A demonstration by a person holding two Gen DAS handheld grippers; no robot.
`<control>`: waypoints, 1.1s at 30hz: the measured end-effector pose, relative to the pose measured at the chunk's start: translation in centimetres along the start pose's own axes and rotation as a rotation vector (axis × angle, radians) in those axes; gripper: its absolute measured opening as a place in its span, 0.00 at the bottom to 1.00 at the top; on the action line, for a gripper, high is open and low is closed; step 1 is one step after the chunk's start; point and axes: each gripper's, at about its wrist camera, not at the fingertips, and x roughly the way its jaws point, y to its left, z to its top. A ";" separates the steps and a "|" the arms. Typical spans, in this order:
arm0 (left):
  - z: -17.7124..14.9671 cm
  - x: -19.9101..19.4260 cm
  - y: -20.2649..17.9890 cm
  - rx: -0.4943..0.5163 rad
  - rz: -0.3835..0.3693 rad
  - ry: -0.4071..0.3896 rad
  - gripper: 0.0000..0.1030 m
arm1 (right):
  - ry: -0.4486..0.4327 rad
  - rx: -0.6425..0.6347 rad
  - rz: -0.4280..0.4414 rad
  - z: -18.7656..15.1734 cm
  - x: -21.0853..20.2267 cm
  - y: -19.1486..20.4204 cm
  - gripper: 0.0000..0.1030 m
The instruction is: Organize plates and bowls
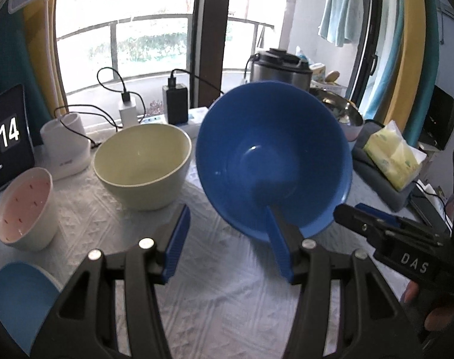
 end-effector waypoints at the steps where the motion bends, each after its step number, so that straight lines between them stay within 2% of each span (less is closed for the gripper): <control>1: 0.1 0.4 0.0 -0.002 0.002 0.005 0.52 | 0.000 0.001 -0.001 0.0 0.2 0.0 0.44; 13: 0.4 3.2 -0.2 -0.020 0.009 0.046 0.52 | -0.002 0.022 -0.004 0.7 2.4 -0.7 0.44; 16: 0.5 3.6 -0.2 -0.023 0.008 0.051 0.51 | -0.005 0.018 0.005 0.7 2.7 -0.8 0.40; 18: 0.5 3.6 -0.2 -0.025 0.002 0.047 0.50 | -0.009 0.007 0.010 0.7 2.8 -0.6 0.35; 19: 0.6 3.6 -0.2 -0.021 0.000 0.046 0.47 | -0.008 0.003 0.011 0.7 3.0 -0.6 0.32; 21: 0.6 3.7 -0.5 -0.011 -0.004 0.046 0.43 | -0.003 -0.010 0.013 0.7 3.2 -0.4 0.20; 22: 0.6 3.7 -0.6 -0.006 -0.007 0.047 0.37 | 0.001 -0.016 0.011 0.7 3.3 -0.3 0.19; 33: 0.7 3.3 -0.8 -0.004 -0.002 0.048 0.34 | -0.001 -0.024 0.006 0.6 2.8 -0.2 0.18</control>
